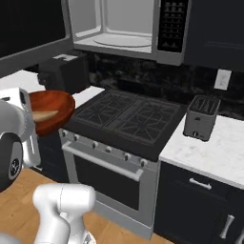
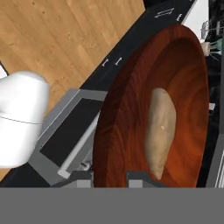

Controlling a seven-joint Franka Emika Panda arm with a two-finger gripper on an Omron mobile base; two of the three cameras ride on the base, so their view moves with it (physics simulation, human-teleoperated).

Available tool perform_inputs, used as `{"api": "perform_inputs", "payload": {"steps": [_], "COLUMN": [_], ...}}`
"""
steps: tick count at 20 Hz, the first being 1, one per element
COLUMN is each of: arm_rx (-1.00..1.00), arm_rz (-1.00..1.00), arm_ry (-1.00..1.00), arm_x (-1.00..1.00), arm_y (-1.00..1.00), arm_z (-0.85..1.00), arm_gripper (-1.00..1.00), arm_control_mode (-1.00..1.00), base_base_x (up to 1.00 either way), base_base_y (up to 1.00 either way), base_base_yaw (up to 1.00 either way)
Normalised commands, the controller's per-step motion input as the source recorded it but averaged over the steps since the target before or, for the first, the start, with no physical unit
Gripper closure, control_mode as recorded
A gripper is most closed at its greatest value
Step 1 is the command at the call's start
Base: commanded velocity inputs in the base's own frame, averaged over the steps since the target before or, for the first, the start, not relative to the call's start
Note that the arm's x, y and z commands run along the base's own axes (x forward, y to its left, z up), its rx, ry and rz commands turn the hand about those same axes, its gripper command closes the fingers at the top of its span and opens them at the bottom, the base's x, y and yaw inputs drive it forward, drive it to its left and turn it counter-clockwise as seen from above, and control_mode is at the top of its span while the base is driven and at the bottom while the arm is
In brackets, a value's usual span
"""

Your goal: Pick the sweet potato from the sink and place it in the bowl. Then pick the bowl and place it in the microwave. Then close the microwave door and press the start button.

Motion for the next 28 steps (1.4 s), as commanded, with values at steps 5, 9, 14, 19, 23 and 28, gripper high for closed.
{"api": "perform_inputs", "payload": {"steps": [5,9,14,19,23,28], "arm_rx": [0.00,0.00,0.00,0.00,0.00,0.00], "arm_rz": [0.00,0.00,0.00,0.00,0.00,0.00], "arm_ry": [0.00,0.00,0.00,0.00,0.00,0.00], "arm_x": [0.00,0.00,0.00,0.00,0.00,0.00], "arm_y": [0.00,0.00,0.00,0.00,0.00,0.00], "arm_z": [0.00,0.00,0.00,0.00,0.00,0.00], "arm_gripper": [1.00,1.00,1.00,1.00,1.00,1.00], "arm_control_mode": [1.00,1.00,1.00,1.00,1.00,1.00], "base_base_x": [0.75,0.90,0.63,0.06,0.05,0.01], "base_base_y": [-0.29,-0.05,0.01,0.00,0.00,0.00], "base_base_yaw": [0.24,0.25,0.29,0.49,0.30,0.24]}}
